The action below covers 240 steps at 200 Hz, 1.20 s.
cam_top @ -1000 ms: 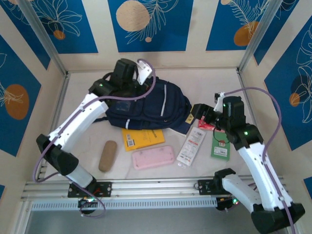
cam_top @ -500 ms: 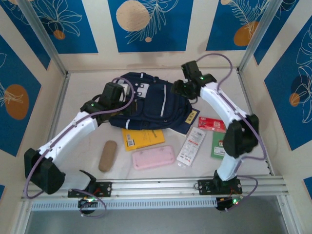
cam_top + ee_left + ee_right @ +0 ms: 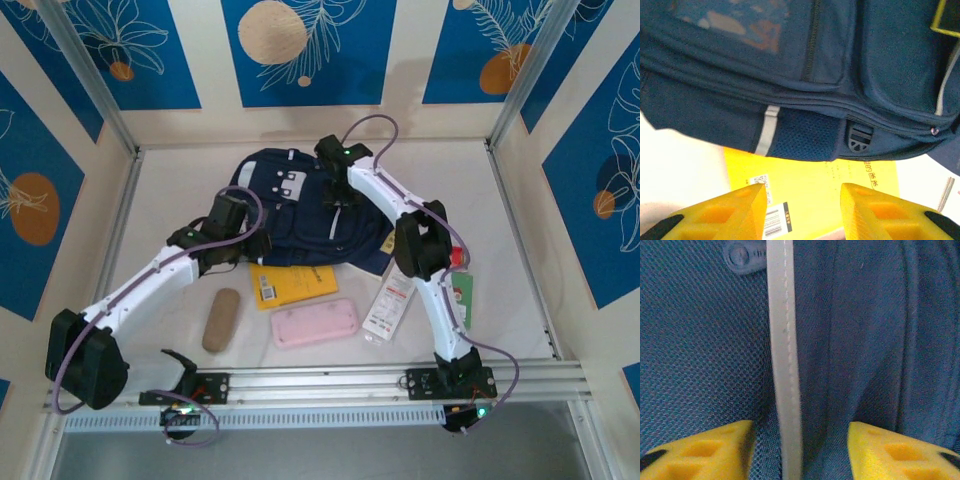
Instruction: Pack the student bag
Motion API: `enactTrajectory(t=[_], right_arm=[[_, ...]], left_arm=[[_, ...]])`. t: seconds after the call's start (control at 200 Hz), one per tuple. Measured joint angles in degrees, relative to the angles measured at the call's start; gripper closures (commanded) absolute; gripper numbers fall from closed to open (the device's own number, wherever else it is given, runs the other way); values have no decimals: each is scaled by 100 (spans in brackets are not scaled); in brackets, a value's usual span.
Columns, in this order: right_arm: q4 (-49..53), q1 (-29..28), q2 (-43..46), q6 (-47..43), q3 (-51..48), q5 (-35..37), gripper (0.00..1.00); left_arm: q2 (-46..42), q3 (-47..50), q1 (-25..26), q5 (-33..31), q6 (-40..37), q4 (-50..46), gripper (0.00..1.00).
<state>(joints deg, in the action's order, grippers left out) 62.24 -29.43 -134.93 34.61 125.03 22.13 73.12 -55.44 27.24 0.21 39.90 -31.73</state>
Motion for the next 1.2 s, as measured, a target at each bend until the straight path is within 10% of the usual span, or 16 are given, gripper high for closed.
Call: enactTrajectory(t=[0.03, 0.815, 1.2], right_arm=[[24, -4, 0, -9, 0, 7, 100], [1886, -570, 1091, 2750, 1799, -907, 100], [297, -879, 2940, 3534, -1971, -975, 100]], left_arm=[[0, 28, -72, 46, 90, -31, 59], [28, 461, -511, 15, 636, -227, 55], [1128, -131, -511, 74, 778, -164, 49]])
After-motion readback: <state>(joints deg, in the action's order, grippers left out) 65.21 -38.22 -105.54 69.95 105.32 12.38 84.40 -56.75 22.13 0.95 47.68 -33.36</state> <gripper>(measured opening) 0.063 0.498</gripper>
